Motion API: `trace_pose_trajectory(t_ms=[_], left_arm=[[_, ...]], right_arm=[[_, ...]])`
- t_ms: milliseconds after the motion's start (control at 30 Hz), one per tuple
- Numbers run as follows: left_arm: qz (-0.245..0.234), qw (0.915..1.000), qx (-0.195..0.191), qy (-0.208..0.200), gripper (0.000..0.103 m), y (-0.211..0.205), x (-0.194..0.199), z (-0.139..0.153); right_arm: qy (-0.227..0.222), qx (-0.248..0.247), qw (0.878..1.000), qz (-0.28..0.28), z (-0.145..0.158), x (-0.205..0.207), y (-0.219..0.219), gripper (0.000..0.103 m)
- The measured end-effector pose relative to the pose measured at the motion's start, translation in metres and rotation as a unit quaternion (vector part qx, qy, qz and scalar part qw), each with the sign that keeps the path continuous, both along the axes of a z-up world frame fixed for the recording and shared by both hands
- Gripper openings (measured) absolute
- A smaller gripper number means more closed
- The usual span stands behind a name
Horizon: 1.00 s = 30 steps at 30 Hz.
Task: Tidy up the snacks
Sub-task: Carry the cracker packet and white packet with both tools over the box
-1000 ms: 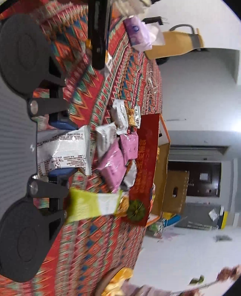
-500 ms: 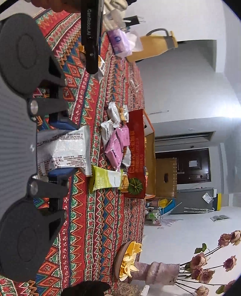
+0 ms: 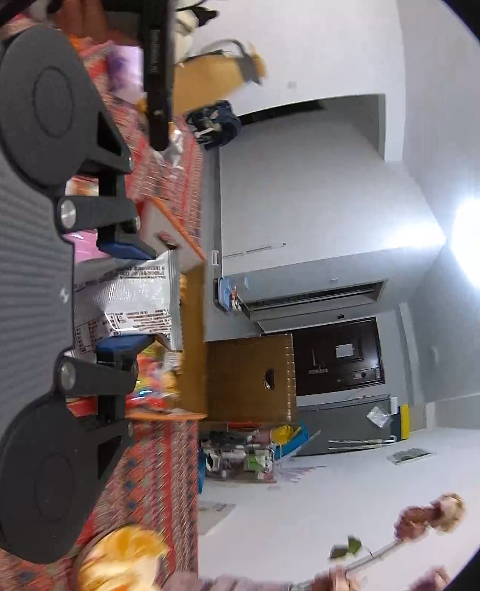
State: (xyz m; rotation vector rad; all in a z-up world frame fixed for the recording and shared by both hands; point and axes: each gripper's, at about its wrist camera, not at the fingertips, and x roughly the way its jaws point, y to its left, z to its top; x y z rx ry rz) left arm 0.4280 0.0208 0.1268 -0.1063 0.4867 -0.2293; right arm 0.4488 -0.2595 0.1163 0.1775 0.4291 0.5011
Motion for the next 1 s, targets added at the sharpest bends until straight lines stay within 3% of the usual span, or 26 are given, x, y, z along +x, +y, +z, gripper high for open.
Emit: trace_pose_trajectory(t_ms=[100, 267, 367, 500, 667, 767, 833, 900, 1000], left_arm=[[0.013, 0.9997, 0.010, 0.020, 0.041, -0.002, 0.071, -0.001], [0.032, 0.9973, 0.016, 0.064, 0.041, -0.010, 0.168, -0.023], [0.039, 0.9954, 0.039, 0.078, 0.041, -0.015, 0.203, -0.043], [0.052, 0.9913, 0.063, 0.103, 0.041, -0.019, 0.238, -0.072], [0.073, 0.9878, 0.071, 0.118, 0.045, -0.013, 0.262, -0.101], [0.071, 0.9835, 0.053, 0.158, 0.052, -0.006, 0.275, -0.108], [0.082, 0.9831, 0.037, 0.160, 0.058, 0.000, 0.277, -0.109], [0.080, 0.9837, 0.026, 0.159, 0.057, 0.004, 0.277, -0.109], [0.082, 0.9847, 0.020, 0.152, 0.057, 0.007, 0.271, -0.108]], right_arm=[[0.035, 0.036, 0.999, 0.009, 0.002, 0.080, 0.012, 0.040], [0.104, -0.001, 0.995, -0.002, -0.032, 0.189, 0.048, 0.040], [0.137, -0.016, 0.990, -0.015, -0.056, 0.227, 0.061, 0.040], [0.167, -0.046, 0.985, -0.005, -0.080, 0.260, 0.078, 0.040], [0.198, -0.044, 0.979, 0.025, -0.108, 0.290, 0.093, 0.041], [0.203, -0.064, 0.977, 0.028, -0.116, 0.287, 0.106, 0.043], [0.201, -0.059, 0.978, 0.017, -0.114, 0.289, 0.108, 0.044], [0.206, -0.055, 0.977, 0.007, -0.115, 0.291, 0.106, 0.053], [0.216, -0.042, 0.975, -0.008, -0.116, 0.290, 0.091, 0.075]])
